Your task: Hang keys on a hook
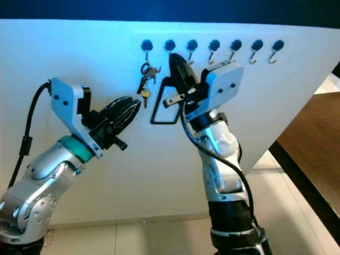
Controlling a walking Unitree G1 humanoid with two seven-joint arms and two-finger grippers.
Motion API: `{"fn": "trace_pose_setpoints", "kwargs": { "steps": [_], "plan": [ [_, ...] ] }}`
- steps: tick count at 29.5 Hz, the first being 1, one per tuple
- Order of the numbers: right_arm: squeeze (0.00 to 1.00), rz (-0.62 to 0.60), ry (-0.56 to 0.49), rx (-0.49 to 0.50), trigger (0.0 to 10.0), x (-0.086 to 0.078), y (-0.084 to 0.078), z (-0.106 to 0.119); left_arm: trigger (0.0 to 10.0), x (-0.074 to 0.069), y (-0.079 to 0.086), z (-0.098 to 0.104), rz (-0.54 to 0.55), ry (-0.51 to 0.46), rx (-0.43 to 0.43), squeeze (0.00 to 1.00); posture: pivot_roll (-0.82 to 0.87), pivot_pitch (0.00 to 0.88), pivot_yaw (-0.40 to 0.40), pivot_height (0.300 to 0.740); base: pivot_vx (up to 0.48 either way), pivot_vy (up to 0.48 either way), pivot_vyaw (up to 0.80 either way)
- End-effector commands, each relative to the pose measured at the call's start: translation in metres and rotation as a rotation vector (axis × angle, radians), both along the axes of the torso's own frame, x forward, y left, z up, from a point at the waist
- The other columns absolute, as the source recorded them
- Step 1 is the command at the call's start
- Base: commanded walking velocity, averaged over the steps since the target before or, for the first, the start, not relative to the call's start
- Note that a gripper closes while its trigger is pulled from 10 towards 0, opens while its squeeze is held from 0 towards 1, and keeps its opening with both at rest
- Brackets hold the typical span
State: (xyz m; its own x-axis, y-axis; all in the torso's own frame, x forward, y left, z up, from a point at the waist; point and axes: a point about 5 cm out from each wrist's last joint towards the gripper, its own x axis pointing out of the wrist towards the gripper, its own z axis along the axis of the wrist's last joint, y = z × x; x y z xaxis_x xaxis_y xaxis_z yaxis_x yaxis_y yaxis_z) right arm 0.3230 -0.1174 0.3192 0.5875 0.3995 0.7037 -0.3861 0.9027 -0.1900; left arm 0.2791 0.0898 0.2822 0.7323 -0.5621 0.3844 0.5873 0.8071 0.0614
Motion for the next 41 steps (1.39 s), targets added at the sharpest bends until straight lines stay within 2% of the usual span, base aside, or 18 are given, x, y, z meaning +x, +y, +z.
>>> {"fn": "trace_pose_setpoints", "kwargs": {
  "steps": [1, 7, 12, 30, 33, 41],
  "plan": [
    [0.00, -0.018, -0.017, 0.016, 10.0, 0.002, -0.003, 0.005, 10.0, 0.000, -0.002, 0.000, -0.001, -0.010, 0.010, 0.00, 0.06, 0.111, 0.073, 0.740, 0.000, 0.000, 0.00],
    [0.00, -0.027, 0.000, 0.017, 10.0, 0.006, -0.003, 0.004, 10.0, -0.001, -0.002, 0.001, 0.001, -0.012, 0.011, 0.00, 0.07, 0.115, 0.068, 0.740, 0.000, 0.000, 0.00],
    [0.00, -0.026, 0.050, 0.017, 10.0, 0.006, -0.006, -0.007, 10.0, -0.001, -0.001, 0.000, 0.004, -0.004, 0.011, 0.00, 0.06, 0.121, 0.073, 0.740, 0.000, 0.000, 0.00],
    [0.00, 0.035, 0.161, -0.009, 10.0, 0.011, 0.001, -0.026, 10.0, 0.001, 0.000, 0.000, 0.012, 0.001, 0.001, 0.00, 0.06, 0.124, 0.072, 0.740, 0.000, 0.000, 0.00],
    [0.00, 0.035, 0.165, -0.009, 10.0, 0.011, 0.000, -0.026, 10.0, 0.001, 0.000, 0.000, 0.012, 0.002, 0.001, 0.00, 0.06, 0.124, 0.072, 0.740, 0.000, 0.000, 0.00],
    [0.00, 0.069, 0.094, -0.007, 10.0, 0.003, 0.001, -0.014, 10.0, 0.002, -0.001, 0.001, 0.006, 0.001, -0.002, 0.00, 0.06, 0.124, 0.070, 0.740, 0.000, 0.000, 0.00]
  ]
}}
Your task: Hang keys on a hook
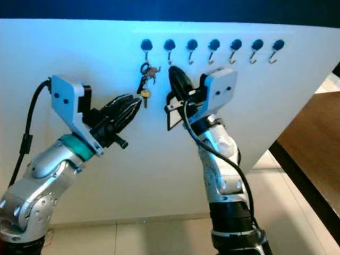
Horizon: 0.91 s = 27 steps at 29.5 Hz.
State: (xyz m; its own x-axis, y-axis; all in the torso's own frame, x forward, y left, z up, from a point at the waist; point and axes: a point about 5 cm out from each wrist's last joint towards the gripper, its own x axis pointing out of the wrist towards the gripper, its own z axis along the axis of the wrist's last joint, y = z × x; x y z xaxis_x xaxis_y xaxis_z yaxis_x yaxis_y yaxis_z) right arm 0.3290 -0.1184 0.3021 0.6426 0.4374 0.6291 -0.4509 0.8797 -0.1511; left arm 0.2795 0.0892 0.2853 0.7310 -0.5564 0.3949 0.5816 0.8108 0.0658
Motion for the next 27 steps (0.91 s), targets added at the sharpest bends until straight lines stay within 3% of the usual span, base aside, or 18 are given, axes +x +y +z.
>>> {"fn": "trace_pose_setpoints", "kwargs": {
  "steps": [1, 11, 27],
  "plan": [
    [0.00, 0.018, -0.020, 0.005, 10.0, -0.003, 0.002, 0.003, 10.0, 0.001, -0.001, -0.002, 0.000, 0.013, 0.002, 0.00, 0.06, 0.124, 0.070, 0.740, 0.000, 0.000, 0.00],
    [0.00, 0.020, -0.052, 0.009, 10.0, -0.007, 0.001, 0.009, 10.0, 0.001, -0.001, -0.003, -0.002, 0.018, 0.002, 0.00, 0.06, 0.127, 0.073, 0.740, 0.000, 0.000, 0.00],
    [0.00, -0.031, -0.018, 0.021, 10.0, 0.010, 0.005, 0.009, 10.0, 0.000, -0.002, -0.003, -0.009, 0.018, 0.002, 0.00, 0.07, 0.125, 0.072, 0.740, 0.000, 0.000, 0.00]
  ]
}}
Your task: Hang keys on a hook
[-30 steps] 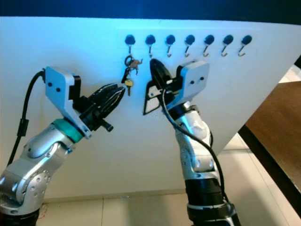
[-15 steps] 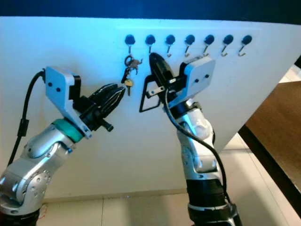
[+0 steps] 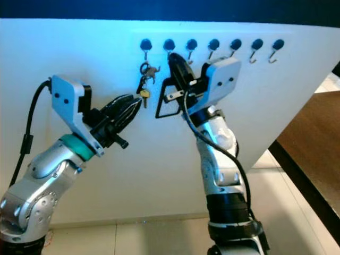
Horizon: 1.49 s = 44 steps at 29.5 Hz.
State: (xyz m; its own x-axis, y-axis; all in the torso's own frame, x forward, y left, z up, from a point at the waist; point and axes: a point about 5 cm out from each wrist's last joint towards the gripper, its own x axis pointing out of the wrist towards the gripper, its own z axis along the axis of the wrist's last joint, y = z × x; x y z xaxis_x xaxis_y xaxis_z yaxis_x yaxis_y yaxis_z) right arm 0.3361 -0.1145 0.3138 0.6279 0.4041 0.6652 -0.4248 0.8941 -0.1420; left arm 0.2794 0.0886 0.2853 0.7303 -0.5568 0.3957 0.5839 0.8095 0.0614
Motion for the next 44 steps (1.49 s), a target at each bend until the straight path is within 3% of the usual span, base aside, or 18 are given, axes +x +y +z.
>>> {"fn": "trace_pose_setpoints", "kwargs": {
  "steps": [1, 8, 14, 33, 40, 44],
  "plan": [
    [0.00, -0.013, 0.028, -0.010, 10.0, 0.004, 0.002, -0.004, 10.0, 0.000, -0.001, -0.003, -0.006, 0.017, 0.005, 0.00, 0.07, 0.125, 0.072, 0.740, 0.000, 0.000, 0.00],
    [0.00, -0.045, 0.067, -0.011, 10.0, 0.008, -0.001, -0.010, 10.0, 0.000, -0.001, -0.003, -0.007, 0.019, 0.008, 0.00, 0.07, 0.124, 0.074, 0.740, 0.000, 0.000, 0.00],
    [0.00, -0.082, 0.106, 0.052, 10.0, 0.010, -0.009, -0.018, 10.0, 0.001, -0.002, -0.003, -0.014, 0.021, 0.009, 0.00, 0.06, 0.117, 0.080, 0.740, 0.000, 0.000, 0.00],
    [0.00, -0.052, 0.131, -0.029, 10.0, 0.002, -0.007, -0.040, 10.0, 0.001, -0.002, -0.004, -0.016, 0.023, 0.013, 0.00, 0.06, 0.120, 0.080, 0.740, 0.000, 0.000, 0.00],
    [0.00, -0.007, 0.059, -0.024, 10.0, -0.004, -0.002, -0.027, 10.0, 0.001, -0.002, -0.004, -0.017, 0.024, 0.012, 0.00, 0.07, 0.123, 0.080, 0.740, 0.000, 0.000, 0.00],
    [0.00, 0.037, -0.039, -0.007, 10.0, -0.011, 0.003, -0.002, 10.0, 0.001, -0.002, -0.004, -0.017, 0.024, 0.012, 0.00, 0.07, 0.126, 0.078, 0.740, 0.000, 0.000, 0.00]
  ]
}}
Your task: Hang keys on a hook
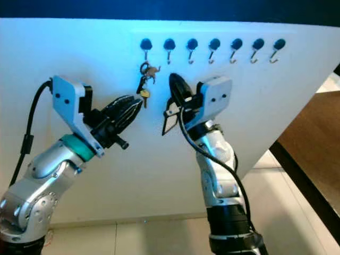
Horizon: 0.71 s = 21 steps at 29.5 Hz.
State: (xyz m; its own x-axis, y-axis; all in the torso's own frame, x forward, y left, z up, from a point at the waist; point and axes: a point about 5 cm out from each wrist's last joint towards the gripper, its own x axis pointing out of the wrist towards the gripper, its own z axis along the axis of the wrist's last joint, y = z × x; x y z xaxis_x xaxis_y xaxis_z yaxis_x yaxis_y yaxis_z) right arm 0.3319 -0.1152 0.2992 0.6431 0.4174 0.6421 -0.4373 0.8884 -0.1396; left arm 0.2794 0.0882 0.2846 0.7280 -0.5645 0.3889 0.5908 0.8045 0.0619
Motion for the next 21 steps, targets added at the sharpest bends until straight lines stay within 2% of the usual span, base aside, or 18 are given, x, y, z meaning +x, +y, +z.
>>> {"fn": "trace_pose_setpoints", "kwargs": {
  "steps": [1, 13, 21],
  "plan": [
    [0.00, 0.034, -0.081, 0.006, 10.0, -0.007, 0.004, 0.017, 10.0, 0.001, -0.002, -0.003, -0.009, 0.018, 0.006, 0.00, 0.07, 0.127, 0.078, 0.740, 0.000, 0.000, 0.00],
    [0.00, 0.044, -0.118, 0.001, 10.0, -0.005, 0.006, 0.030, 10.0, 0.000, -0.002, -0.003, -0.009, 0.019, 0.005, 0.00, 0.07, 0.129, 0.078, 0.740, 0.000, 0.000, 0.00],
    [0.00, -0.017, -0.074, 0.000, 10.0, 0.005, 0.001, 0.024, 10.0, -0.001, -0.002, -0.002, -0.009, 0.020, 0.006, 0.00, 0.07, 0.135, 0.078, 0.740, 0.000, 0.000, 0.00]
  ]
}}
